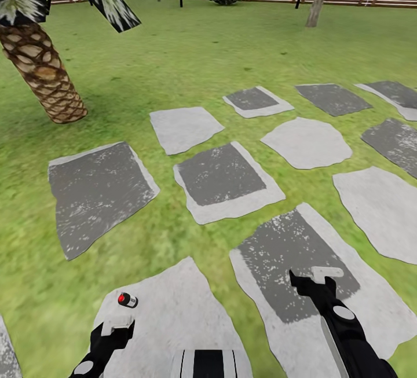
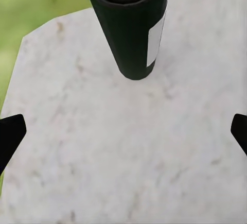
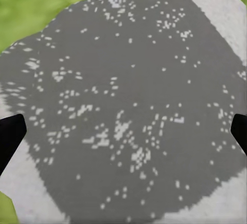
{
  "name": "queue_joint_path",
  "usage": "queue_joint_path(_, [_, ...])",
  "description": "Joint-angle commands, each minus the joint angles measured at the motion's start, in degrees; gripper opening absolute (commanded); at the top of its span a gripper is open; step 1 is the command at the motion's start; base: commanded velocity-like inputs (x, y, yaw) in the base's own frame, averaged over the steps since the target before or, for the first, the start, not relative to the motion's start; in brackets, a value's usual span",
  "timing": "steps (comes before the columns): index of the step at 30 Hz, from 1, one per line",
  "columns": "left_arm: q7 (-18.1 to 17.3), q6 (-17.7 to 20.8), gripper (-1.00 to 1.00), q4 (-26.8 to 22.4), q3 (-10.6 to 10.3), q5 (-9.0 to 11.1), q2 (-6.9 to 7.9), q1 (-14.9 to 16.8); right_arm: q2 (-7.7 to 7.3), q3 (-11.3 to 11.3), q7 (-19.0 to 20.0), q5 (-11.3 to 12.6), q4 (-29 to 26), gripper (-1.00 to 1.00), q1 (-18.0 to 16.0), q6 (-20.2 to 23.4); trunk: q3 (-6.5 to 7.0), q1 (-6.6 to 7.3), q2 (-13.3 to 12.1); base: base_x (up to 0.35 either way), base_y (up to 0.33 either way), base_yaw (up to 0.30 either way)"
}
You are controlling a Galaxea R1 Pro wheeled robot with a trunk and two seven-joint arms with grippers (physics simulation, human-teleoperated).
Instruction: Pick up the pesticide atomizer in the garden and spray insectifuge to fully cover both potted plants in the garden.
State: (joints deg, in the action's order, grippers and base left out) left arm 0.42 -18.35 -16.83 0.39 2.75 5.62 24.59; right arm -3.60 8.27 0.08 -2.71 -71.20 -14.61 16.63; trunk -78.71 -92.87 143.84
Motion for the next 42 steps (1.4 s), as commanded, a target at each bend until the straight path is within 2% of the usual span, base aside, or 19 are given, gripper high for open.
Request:
queue_joint_path(1, [0.0,-0.2,1.0,0.0,0.0,0.3,0.0,0.0,0.0,0.0,0.0,-0.3,-0.1,1.0,0.0,0.3,-0.04,0.01,0.0,0.008,0.0,0.0])
queue_joint_path(9, [0.0,-0.2,1.0,0.0,0.0,0.3,0.0,0.0,-0.02,0.0,0.0,-0.3,-0.2,1.0,0.0,0.3,-0.04,0.01,0.0,0.196,0.0,0.0])
queue_joint_path(22, [0.0,-0.2,1.0,0.0,0.0,0.4,-0.07,0.0,-0.03,0.0,0.0,-0.3,-0.2,1.0,0.0,0.3,-0.04,0.01,0.0,0.069,0.0,0.0])
queue_joint_path(42, [0.0,-0.2,1.0,0.0,0.0,0.4,0.0,0.0,-0.03,0.0,0.0,-0.3,-0.2,1.0,0.0,0.3,-0.04,0.01,0.0,0.008,0.0,0.0])
